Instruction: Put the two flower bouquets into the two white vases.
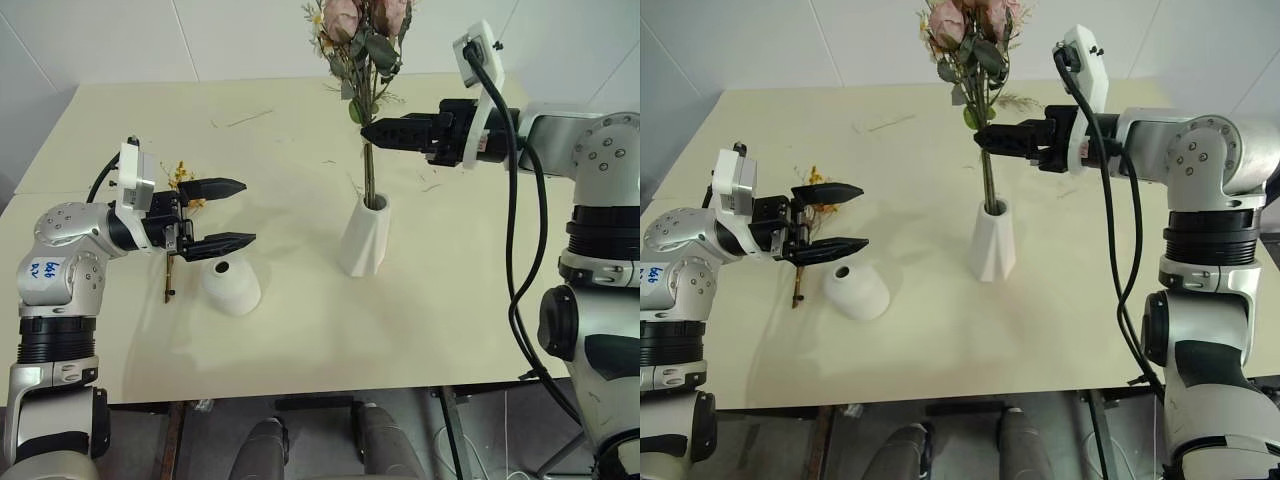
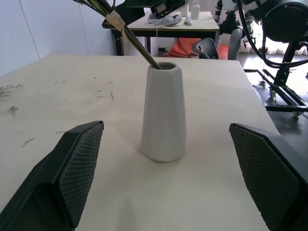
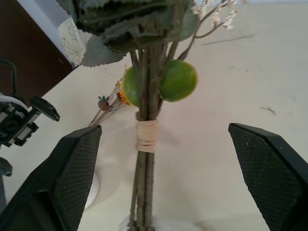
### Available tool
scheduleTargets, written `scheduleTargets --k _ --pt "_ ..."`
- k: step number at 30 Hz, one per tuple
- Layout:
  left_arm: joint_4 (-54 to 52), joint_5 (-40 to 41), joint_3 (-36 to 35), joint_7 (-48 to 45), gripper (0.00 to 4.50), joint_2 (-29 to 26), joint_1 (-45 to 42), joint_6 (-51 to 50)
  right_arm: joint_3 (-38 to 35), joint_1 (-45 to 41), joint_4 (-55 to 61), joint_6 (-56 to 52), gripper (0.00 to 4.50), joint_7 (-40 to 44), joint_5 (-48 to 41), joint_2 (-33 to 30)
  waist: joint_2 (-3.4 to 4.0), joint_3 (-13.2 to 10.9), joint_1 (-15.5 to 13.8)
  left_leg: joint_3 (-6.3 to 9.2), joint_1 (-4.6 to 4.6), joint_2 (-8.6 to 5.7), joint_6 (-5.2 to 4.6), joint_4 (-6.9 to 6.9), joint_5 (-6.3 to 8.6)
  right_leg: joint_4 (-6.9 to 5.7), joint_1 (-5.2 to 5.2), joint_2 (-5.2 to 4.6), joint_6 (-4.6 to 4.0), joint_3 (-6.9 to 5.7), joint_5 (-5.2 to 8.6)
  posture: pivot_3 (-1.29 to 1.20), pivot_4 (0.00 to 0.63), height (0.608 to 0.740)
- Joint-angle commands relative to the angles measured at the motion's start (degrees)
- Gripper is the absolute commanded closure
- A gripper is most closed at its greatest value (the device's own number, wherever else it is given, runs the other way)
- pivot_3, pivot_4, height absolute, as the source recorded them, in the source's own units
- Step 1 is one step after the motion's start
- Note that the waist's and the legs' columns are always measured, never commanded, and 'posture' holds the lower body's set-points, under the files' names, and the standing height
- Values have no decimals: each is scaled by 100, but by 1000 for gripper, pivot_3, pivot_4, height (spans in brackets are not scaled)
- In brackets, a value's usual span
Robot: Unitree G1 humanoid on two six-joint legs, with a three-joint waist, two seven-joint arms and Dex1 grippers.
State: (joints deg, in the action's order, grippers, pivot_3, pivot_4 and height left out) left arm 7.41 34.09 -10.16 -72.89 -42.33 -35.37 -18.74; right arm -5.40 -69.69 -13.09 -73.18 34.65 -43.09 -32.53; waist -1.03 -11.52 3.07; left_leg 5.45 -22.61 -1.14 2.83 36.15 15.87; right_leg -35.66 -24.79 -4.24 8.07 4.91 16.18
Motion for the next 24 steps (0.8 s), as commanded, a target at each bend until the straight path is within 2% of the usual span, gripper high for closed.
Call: scheduleTargets --k 1,5,8,19,24 --pt "-194 53 -116 23 0 -19 37 60 115 -430 -200 52 36 167 168 7 0 0 3 -2 -6 -2 0 0 0 -1 -8 -3 0 1 0 0 150 740" --pt "-188 48 -107 40 0 -8 23 66 355 -611 -570 326 36 404 434 91 0 0 11 -4 -58 -2 5 10 -6 -28 -72 -1 0 1 0 0 150 740" --pt "-191 49 -111 54 0 -2 21 71 505 -708 -814 572 630 592 649 171 0 0 21 -5 -58 -1 5 11 -7 -29 -72 1 0 1 0 0 150 740" --pt "-294 81 -196 130 0 -41 138 68 474 -810 -1033 792 4263 1187 860 252 0 0 20 -7 -58 -2 5 14 -8 -33 -72 0 0 2 0 0 150 740" --pt "-267 77 -196 141 0 -40 118 70 201 -541 -624 638 4340 1256 629 215 0 0 10 -6 -58 -3 7 18 -10 -36 -72 0 0 1 0 0 150 740"
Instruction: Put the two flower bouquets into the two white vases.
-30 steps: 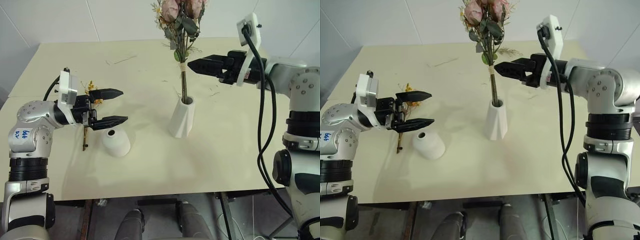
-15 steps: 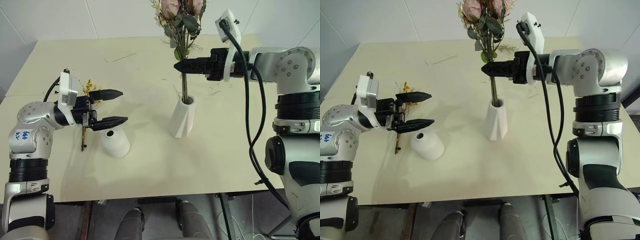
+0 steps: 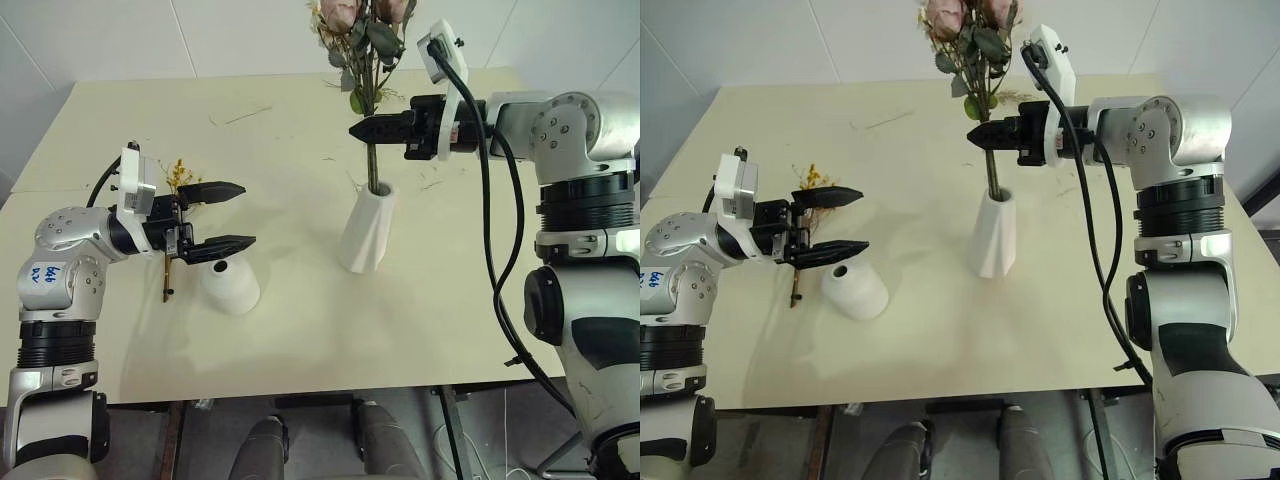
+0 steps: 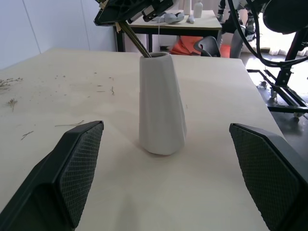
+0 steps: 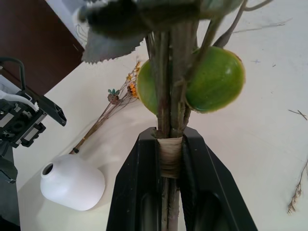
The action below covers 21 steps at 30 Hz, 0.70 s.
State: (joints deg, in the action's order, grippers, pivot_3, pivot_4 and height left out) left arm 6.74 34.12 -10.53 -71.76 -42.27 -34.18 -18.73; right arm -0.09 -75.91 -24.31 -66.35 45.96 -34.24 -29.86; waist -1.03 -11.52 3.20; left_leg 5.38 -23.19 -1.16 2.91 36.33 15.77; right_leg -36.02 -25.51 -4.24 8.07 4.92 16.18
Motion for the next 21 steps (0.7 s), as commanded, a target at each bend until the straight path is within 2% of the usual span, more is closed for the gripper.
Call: scheduleTargets --k 1,7,13,21 --pt "-192 66 -153 30 0 -42 -15 71 -430 199 679 -132 4340 113 -357 -56 0 0 -2 1 0 0 0 0 0 0 0 0 0 0 0 0 150 740" --pt "-145 52 -113 13 0 -33 -90 62 -906 693 1444 -382 4340 -183 -721 60 0 0 -1 2 -1 0 0 4 0 -2 0 0 0 0 0 0 150 740" --pt "-70 36 -86 -38 0 -53 -163 54 -1293 1207 2346 -156 4340 -618 -958 340 0 0 2 2 -1 0 1 14 -1 -16 0 0 0 0 0 0 150 740" --pt "116 -24 19 -128 0 -42 -407 41 -1083 2108 3582 1261 4340 -549 -693 512 -1 1 -2 6 0 -2 0 44 -2 -46 1 2 0 0 0 0 150 740"
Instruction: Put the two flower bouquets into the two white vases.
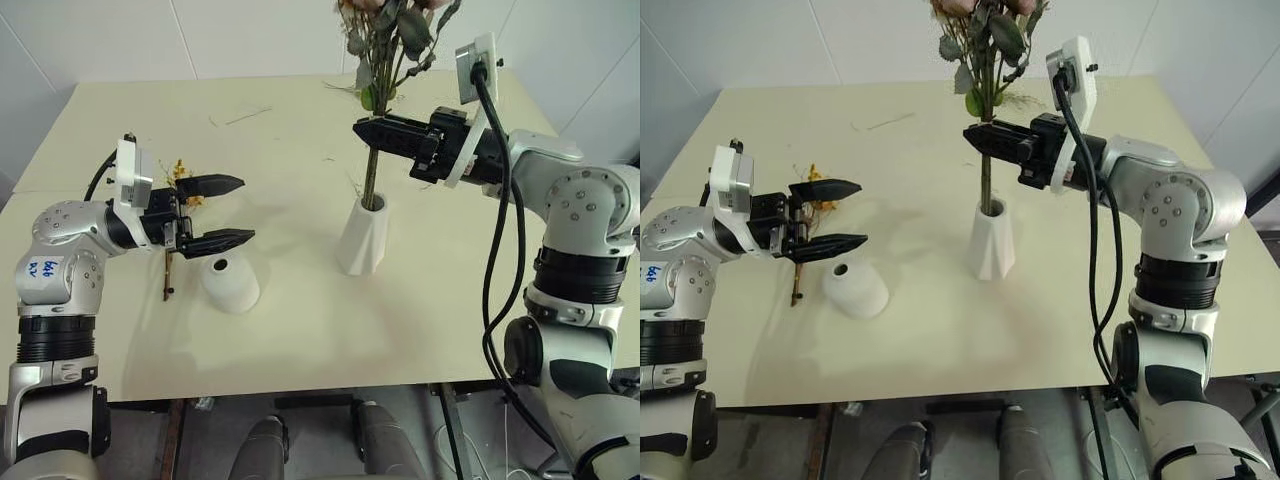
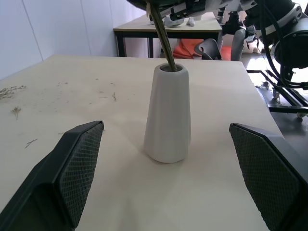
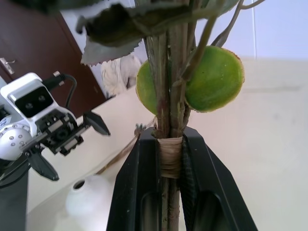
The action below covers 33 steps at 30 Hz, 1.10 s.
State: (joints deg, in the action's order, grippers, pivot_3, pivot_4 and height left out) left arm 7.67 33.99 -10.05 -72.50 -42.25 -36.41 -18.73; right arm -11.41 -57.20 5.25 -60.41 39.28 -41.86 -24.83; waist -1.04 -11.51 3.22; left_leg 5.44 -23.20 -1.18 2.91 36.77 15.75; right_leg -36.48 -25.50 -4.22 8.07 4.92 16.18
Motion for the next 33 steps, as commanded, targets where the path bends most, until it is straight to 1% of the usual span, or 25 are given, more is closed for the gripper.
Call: scheduleTargets --k 1,8,17,24,30,33 --pt "45 -16 -21 -65 0 -45 -215 38 104 364 743 845 4340 151 114 2 0 0 -6 2 0 0 0 7 0 -1 1 1 0 -2 0 0 150 740" --pt "165 -60 9 -137 0 -27 -349 55 275 983 1144 1795 4340 148 333 26 0 0 -2 3 6 -3 -1 36 -5 -23 3 2 -1 4 0 0 150 740" --pt "270 -87 67 -175 0 22 -462 93 244 1113 960 2295 4340 -26 420 70 0 0 -3 6 11 -5 -1 37 -9 -34 3 2 -3 4 -2 0 150 740" --pt "309 -100 65 -205 0 49 -478 123 248 1091 810 2422 4340 -46 412 19 0 0 -3 6 11 -5 -1 35 -9 -32 3 2 -3 4 -2 0 150 740" --pt "287 -97 57 -183 0 74 -458 131 268 1253 794 2546 4340 -23 490 26 0 0 -5 6 11 -5 -1 36 -9 -32 4 1 -3 4 -2 0 150 740" --pt "286 -90 54 -178 0 83 -455 136 279 1402 708 2799 4340 -4 654 27 0 0 -4 5 11 -6 -1 36 -9 -31 4 1 -3 5 -2 0 150 740"
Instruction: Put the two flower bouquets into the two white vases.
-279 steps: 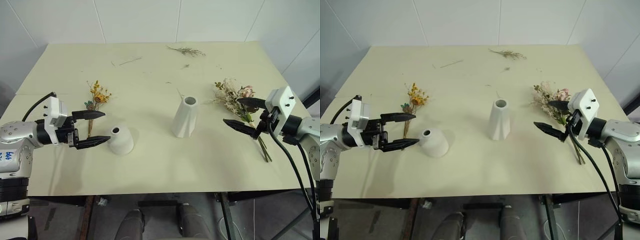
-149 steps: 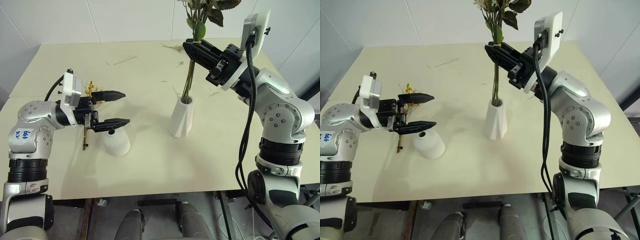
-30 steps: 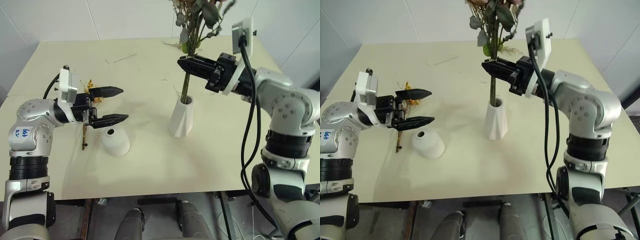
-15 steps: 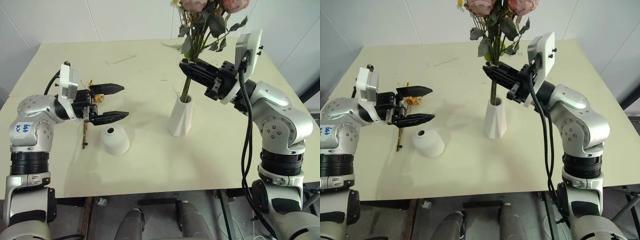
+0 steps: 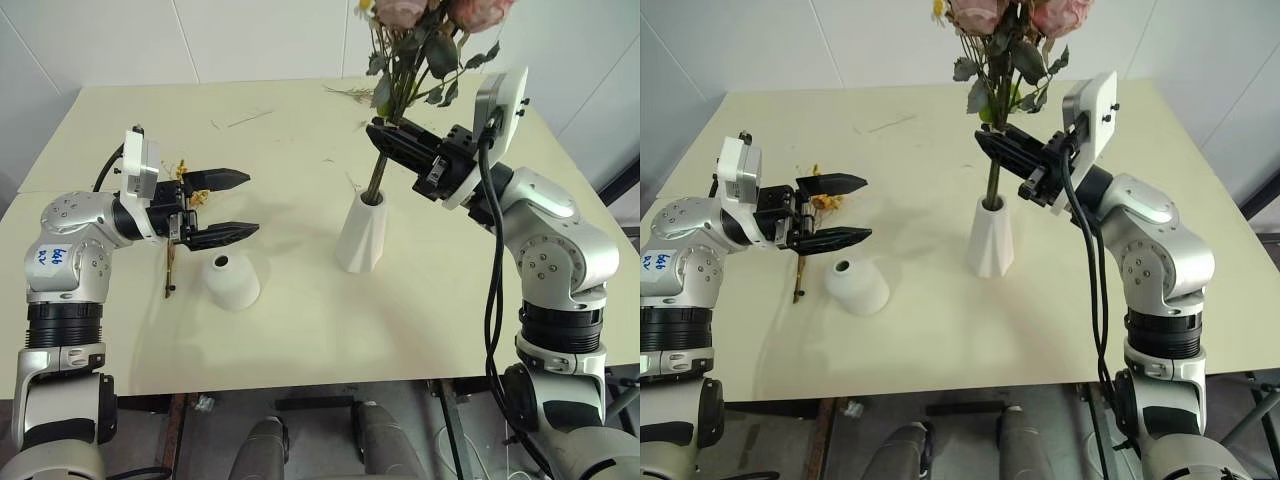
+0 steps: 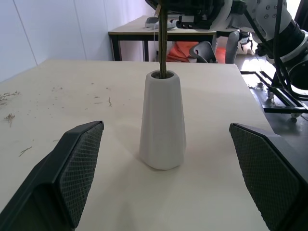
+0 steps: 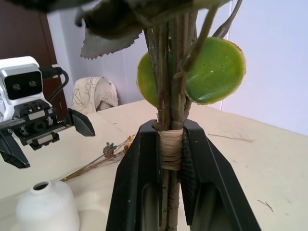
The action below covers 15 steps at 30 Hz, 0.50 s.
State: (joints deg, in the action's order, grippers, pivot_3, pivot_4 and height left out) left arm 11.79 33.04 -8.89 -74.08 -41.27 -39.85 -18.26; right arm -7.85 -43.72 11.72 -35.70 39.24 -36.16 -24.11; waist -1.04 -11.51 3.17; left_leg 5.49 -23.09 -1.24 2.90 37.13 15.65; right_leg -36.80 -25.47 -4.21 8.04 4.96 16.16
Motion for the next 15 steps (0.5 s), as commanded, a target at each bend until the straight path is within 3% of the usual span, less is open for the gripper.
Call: scheduleTargets --k 1,9,15 --pt "-124 1 -58 -24 0 -18 -113 93 -80 93 43 377 4340 -2 112 -41 0 0 0 0 0 0 0 0 0 0 0 0 0 0 0 0 150 740" --pt "-123 11 -54 -34 0 -22 -143 80 67 373 259 533 4340 -61 186 74 0 0 -6 1 0 0 0 0 0 -1 0 1 0 -1 0 0 150 740" --pt "-91 4 -48 -48 0 -16 -183 97 162 490 446 573 2356 -74 201 72 0 0 -3 1 0 0 0 0 0 -2 0 1 0 0 0 0 150 740"
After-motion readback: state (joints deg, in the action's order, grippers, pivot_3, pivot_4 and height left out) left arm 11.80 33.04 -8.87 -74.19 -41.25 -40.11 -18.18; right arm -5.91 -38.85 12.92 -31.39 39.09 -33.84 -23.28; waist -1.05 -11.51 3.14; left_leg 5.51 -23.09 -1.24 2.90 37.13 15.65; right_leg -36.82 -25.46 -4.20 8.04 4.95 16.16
